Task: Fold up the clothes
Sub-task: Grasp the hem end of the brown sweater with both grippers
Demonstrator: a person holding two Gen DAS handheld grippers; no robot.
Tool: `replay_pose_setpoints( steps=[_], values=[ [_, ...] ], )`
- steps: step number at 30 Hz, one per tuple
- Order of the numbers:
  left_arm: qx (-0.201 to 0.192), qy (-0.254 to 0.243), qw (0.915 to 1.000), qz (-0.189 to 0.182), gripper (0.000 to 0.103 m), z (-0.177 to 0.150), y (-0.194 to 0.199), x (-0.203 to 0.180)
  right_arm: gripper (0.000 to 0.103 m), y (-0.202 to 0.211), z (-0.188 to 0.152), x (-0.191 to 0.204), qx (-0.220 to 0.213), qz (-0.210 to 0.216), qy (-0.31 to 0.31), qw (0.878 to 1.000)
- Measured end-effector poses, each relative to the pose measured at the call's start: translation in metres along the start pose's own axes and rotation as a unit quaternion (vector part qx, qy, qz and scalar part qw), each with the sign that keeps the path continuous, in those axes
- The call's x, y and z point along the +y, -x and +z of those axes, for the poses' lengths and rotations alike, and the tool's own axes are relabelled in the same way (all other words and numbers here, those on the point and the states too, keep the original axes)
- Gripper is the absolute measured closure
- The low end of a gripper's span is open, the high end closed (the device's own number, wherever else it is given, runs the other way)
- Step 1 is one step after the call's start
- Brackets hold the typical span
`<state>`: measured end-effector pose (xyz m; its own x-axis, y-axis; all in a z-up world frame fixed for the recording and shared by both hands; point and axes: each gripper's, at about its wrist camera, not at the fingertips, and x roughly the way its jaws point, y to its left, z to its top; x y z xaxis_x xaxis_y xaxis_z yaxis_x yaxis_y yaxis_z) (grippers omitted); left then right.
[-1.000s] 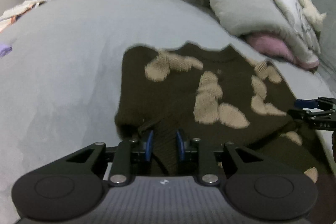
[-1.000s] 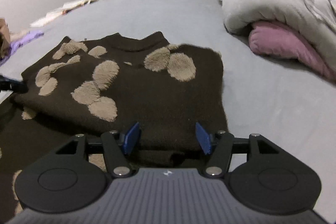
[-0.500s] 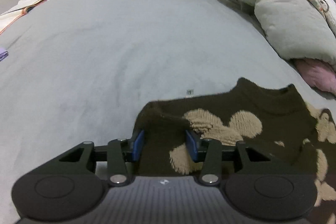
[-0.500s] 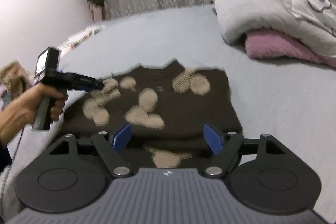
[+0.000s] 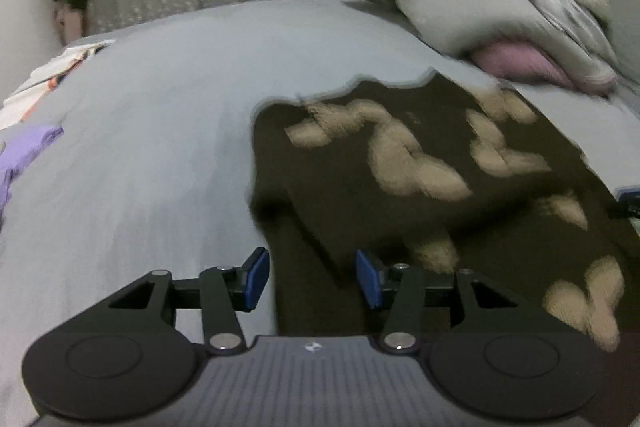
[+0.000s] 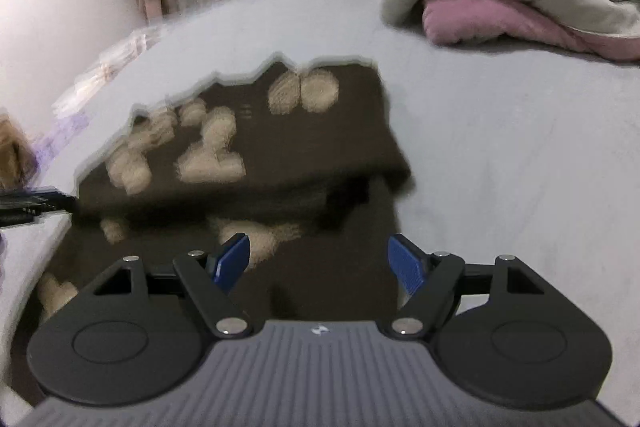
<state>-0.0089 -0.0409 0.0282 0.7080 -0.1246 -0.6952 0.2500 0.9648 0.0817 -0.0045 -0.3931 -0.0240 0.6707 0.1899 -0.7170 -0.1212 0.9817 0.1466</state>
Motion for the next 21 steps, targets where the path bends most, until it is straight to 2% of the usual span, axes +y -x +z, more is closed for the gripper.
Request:
replay_pose_setpoints(
  steps=[3,7,11,17,21],
  values=[
    [0.011,-0.014,0.9997,0.014,0.050,-0.026,-0.002,-0.008,0.023,0.000,-0.017,0.004,-0.001,-0.013,0.026,1.000],
    [0.027,0.036,0.9989,0.010,0.044,-0.043,0.013,0.012,0.023,0.023,-0.037,-0.004,0.005,-0.012,0.002,1.000],
    [0.039,0.041,0.9984,0.009,0.044,-0.056,0.025,0.021,0.022,0.056,-0.075,-0.007,0.011,-0.007,-0.002,1.000],
    [0.036,0.073,0.9962,-0.031,0.044,-0.076,0.051,0.033,0.022,0.094,-0.125,0.010,0.035,0.010,0.027,0.999],
    [0.033,0.095,0.9932,-0.058,0.044,-0.089,0.069,0.041,0.023,0.110,-0.141,0.022,0.039,0.016,0.052,0.998]
  ],
)
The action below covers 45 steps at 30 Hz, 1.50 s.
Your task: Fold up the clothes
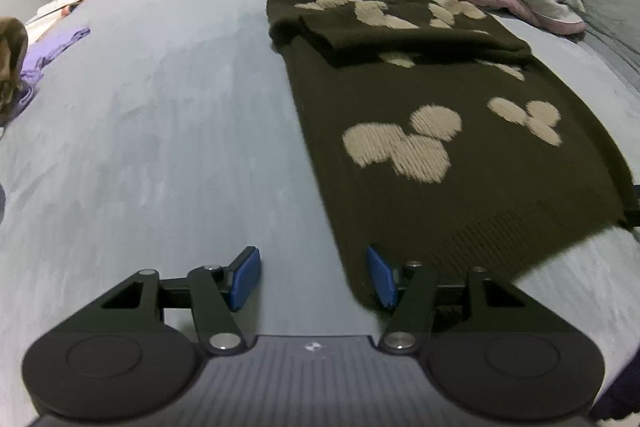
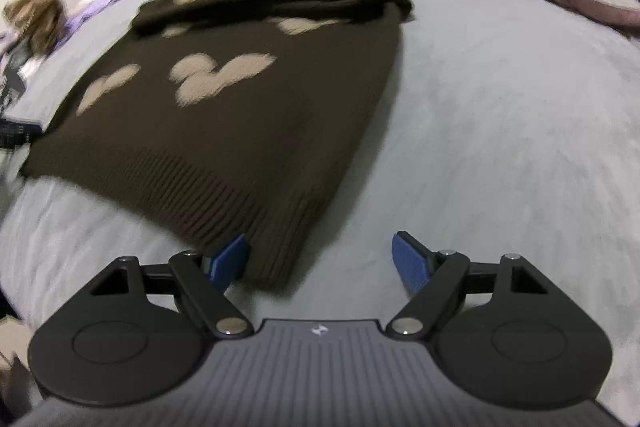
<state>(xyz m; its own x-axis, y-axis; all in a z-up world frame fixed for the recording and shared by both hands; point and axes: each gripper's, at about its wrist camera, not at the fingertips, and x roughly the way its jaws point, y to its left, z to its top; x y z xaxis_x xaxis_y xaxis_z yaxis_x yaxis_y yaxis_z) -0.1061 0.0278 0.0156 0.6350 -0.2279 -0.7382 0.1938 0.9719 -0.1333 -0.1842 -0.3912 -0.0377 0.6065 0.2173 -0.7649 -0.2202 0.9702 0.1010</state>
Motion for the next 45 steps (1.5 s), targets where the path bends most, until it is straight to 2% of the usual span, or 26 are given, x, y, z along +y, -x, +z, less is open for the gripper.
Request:
replay_pose_setpoints(
  steps=[2,3,5,6,8,9,11,15,16,19,20,22,24,26,30,36,40,42,45],
  values=[
    [-0.001,0.010,0.9999,-0.014,0.042,-0.006,0.009,0.004,0.023,0.007,0.002,-0.010,-0.021,0.015,-0.029,0.999],
    [-0.001,0.016,0.9997,-0.021,0.042,-0.010,0.013,0.006,0.023,0.012,0.004,-0.020,-0.043,0.028,-0.063,0.997],
    [-0.001,0.026,0.9991,-0.035,0.038,-0.016,0.022,0.011,0.022,0.023,0.010,-0.042,-0.092,0.058,-0.141,0.984],
    [-0.002,0.031,0.9987,-0.042,0.037,-0.019,0.026,0.013,0.022,0.024,0.010,-0.047,-0.100,0.069,-0.159,0.980],
    [-0.001,0.049,0.9967,-0.065,0.037,-0.025,0.026,0.015,0.022,0.017,0.008,-0.062,-0.101,0.134,-0.232,0.958],
    [0.000,0.060,0.9950,-0.080,0.037,-0.027,0.024,0.015,0.022,0.007,0.005,-0.069,-0.094,0.175,-0.276,0.940],
    [0.002,0.081,0.9907,-0.109,0.037,-0.032,0.018,0.013,0.022,-0.015,-0.002,-0.076,-0.070,0.219,-0.351,0.908],
    [-0.004,0.100,0.9852,-0.139,0.029,-0.037,0.008,0.002,0.022,-0.028,-0.010,-0.087,-0.067,0.236,-0.414,0.877],
    [-0.005,0.099,0.9852,-0.140,0.026,-0.036,0.006,0.001,0.022,-0.028,-0.011,-0.085,-0.067,0.235,-0.410,0.879],
    [-0.015,0.108,0.9839,-0.142,0.024,-0.035,-0.003,-0.002,0.026,-0.026,-0.010,-0.077,-0.068,0.224,-0.378,0.896],
    [-0.016,0.116,0.9827,-0.144,0.024,-0.035,-0.004,-0.002,0.031,-0.025,-0.009,-0.073,-0.068,0.217,-0.364,0.903],
    [-0.017,0.129,0.9803,-0.148,0.024,-0.034,-0.007,0.000,0.043,-0.023,-0.012,-0.075,-0.063,0.204,-0.365,0.906],
    [-0.017,0.136,0.9790,-0.151,0.024,-0.034,-0.010,0.000,0.070,-0.022,-0.014,-0.077,-0.058,0.195,-0.367,0.908],
    [-0.018,0.129,0.9801,-0.149,0.024,-0.033,-0.012,-0.002,0.085,-0.023,-0.016,-0.079,-0.055,0.189,-0.364,0.910],
    [-0.030,0.105,0.9861,-0.126,0.024,-0.027,-0.016,-0.005,0.085,-0.024,-0.020,-0.082,-0.050,0.179,-0.359,0.915],
    [-0.047,0.040,0.9966,-0.055,0.025,-0.027,-0.019,-0.036,0.084,-0.023,-0.022,-0.082,-0.048,0.164,-0.342,0.924],
    [-0.057,0.009,0.9982,-0.015,0.022,-0.031,-0.020,-0.054,0.082,-0.021,-0.021,-0.080,-0.051,0.162,-0.334,0.927],
    [-0.059,0.005,0.9982,-0.009,0.021,-0.034,-0.022,-0.053,0.081,-0.021,-0.020,-0.080,-0.052,0.164,-0.337,0.926],
    [-0.060,0.005,0.9982,-0.008,0.018,-0.034,-0.025,-0.052,0.070,-0.021,-0.018,-0.078,-0.055,0.168,-0.338,0.925]
  ],
)
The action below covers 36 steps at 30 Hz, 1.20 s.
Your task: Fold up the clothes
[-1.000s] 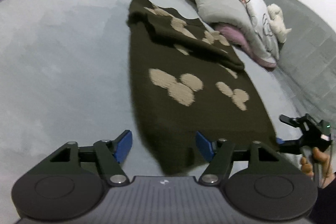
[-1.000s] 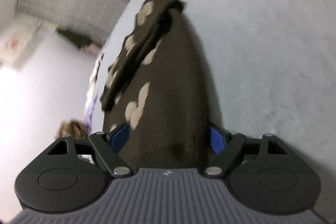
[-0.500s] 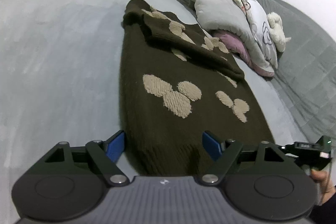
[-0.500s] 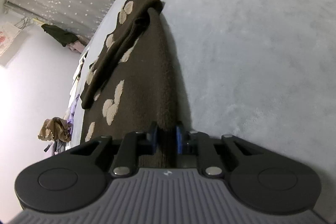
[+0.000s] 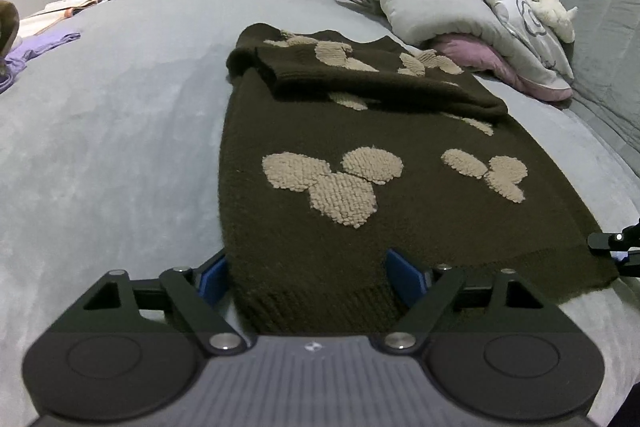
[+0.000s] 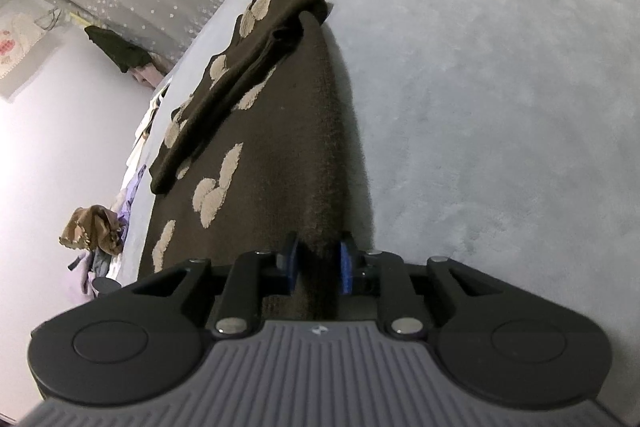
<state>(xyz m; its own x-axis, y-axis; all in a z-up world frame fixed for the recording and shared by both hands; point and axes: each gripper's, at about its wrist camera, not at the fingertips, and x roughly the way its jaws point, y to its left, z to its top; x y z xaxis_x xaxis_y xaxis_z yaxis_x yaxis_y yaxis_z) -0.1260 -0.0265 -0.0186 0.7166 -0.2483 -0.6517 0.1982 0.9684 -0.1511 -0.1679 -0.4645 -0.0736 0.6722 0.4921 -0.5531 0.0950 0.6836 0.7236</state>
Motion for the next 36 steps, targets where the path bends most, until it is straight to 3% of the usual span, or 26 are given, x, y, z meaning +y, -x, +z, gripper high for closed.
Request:
replay_pose_setpoints(
  steps=[1,2,3,5,11,13,15,16,17,20,23,29,36],
  values=[
    [-0.001,0.000,1.0000,-0.002,0.016,0.000,0.000,0.000,0.066,-0.001,0.000,0.003,0.000,0.003,0.007,1.000],
    [-0.002,0.000,1.0000,-0.003,0.013,-0.001,-0.001,0.000,0.056,-0.001,0.000,0.005,0.000,0.006,0.014,1.000],
    [-0.003,-0.001,1.0000,-0.005,0.011,-0.001,-0.001,0.000,0.040,-0.002,-0.001,0.009,0.000,0.017,0.021,1.000],
    [-0.005,-0.008,0.9999,-0.009,0.003,-0.003,-0.003,-0.001,0.018,-0.005,-0.002,0.017,-0.002,0.037,0.036,0.999],
    [-0.012,-0.017,0.9998,-0.004,0.001,-0.006,-0.007,-0.003,0.004,-0.015,-0.019,0.046,-0.024,0.003,0.127,0.992],
    [-0.012,-0.016,0.9998,-0.009,0.001,-0.007,-0.003,-0.008,0.000,-0.017,-0.020,0.049,-0.028,0.001,0.128,0.991],
    [-0.008,-0.016,0.9996,-0.020,0.013,-0.005,-0.001,-0.006,0.000,-0.017,-0.020,0.050,-0.031,0.000,0.124,0.992],
    [-0.008,-0.009,0.9996,-0.026,0.035,-0.003,0.001,-0.004,0.000,-0.017,-0.020,0.052,-0.026,-0.003,0.133,0.991],
    [-0.009,-0.001,0.9995,-0.031,0.052,-0.001,0.003,-0.001,0.006,-0.017,-0.019,0.055,-0.019,-0.008,0.144,0.989],
    [-0.006,0.032,0.9982,-0.051,0.078,0.004,0.008,0.011,0.074,-0.011,-0.016,0.054,-0.026,-0.009,0.132,0.991],
    [0.001,0.080,0.9942,-0.072,0.086,0.007,0.011,0.028,0.090,0.000,-0.011,0.042,-0.042,0.009,0.089,0.995],
    [0.008,0.141,0.9846,-0.103,0.090,0.010,0.015,0.046,0.092,0.016,-0.007,0.038,-0.076,0.028,0.065,0.995],
    [-0.009,0.125,0.9852,-0.116,0.096,0.014,0.023,0.039,0.093,0.022,-0.005,0.042,-0.094,0.029,0.069,0.993]
  ],
)
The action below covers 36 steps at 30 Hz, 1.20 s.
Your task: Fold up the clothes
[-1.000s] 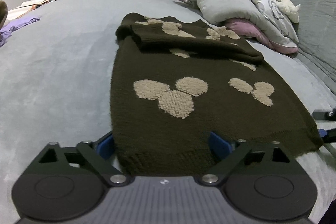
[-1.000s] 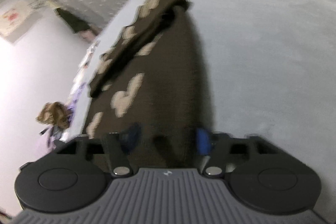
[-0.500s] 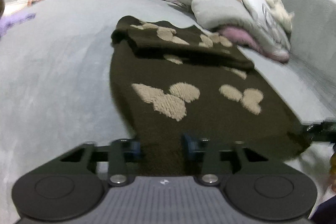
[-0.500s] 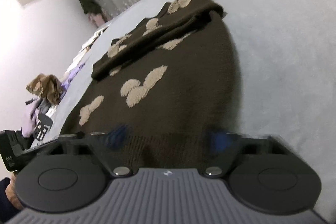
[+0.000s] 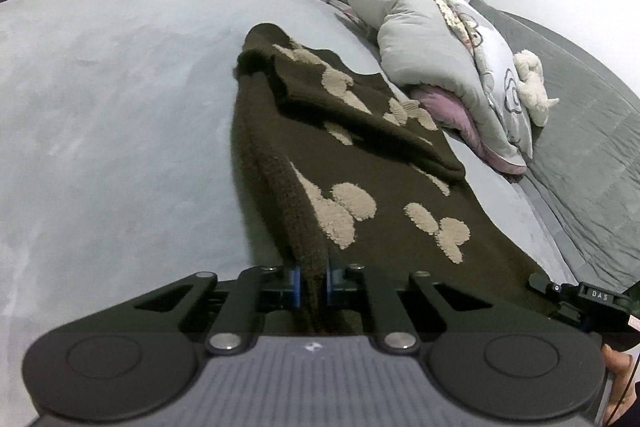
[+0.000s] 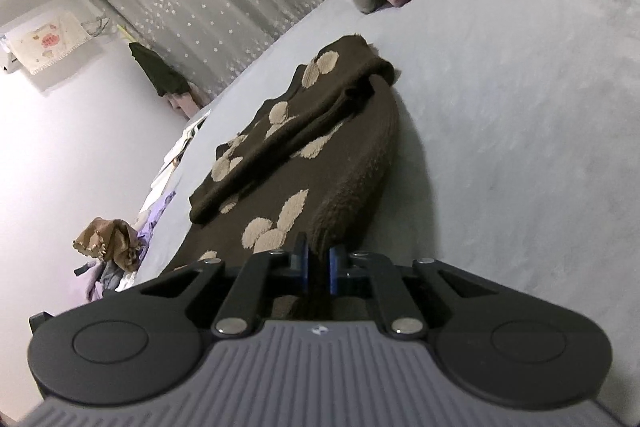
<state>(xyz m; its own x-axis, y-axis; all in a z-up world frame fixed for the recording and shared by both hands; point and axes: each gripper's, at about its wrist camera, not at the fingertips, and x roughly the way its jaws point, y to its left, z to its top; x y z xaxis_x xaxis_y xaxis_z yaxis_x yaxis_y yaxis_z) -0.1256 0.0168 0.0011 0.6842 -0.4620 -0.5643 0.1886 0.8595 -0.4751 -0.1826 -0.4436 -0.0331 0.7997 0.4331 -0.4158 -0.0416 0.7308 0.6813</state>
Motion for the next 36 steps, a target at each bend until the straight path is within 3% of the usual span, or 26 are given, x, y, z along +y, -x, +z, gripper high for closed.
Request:
replay_pose_setpoints(
  steps=[4,15,21,32,36],
  values=[
    [-0.014,-0.013,0.9998,-0.008,0.096,0.007,0.013,-0.013,0.094,0.006,0.003,0.007,-0.019,0.007,0.013,1.000],
    [-0.029,0.076,0.9951,-0.056,0.096,0.042,0.029,0.002,0.094,0.012,0.030,0.030,-0.071,0.045,0.028,0.996],
    [-0.054,0.129,0.9872,-0.077,0.096,0.087,0.032,0.013,0.094,0.000,0.067,0.047,-0.104,0.066,0.022,0.992],
    [-0.084,0.165,0.9818,-0.040,0.096,0.191,-0.039,-0.001,0.094,-0.070,0.150,0.064,-0.131,0.041,0.021,0.990],
    [-0.083,0.180,0.9802,0.003,0.096,0.226,-0.090,-0.002,0.094,-0.106,0.182,0.056,-0.133,0.026,0.005,0.991]
  ],
)
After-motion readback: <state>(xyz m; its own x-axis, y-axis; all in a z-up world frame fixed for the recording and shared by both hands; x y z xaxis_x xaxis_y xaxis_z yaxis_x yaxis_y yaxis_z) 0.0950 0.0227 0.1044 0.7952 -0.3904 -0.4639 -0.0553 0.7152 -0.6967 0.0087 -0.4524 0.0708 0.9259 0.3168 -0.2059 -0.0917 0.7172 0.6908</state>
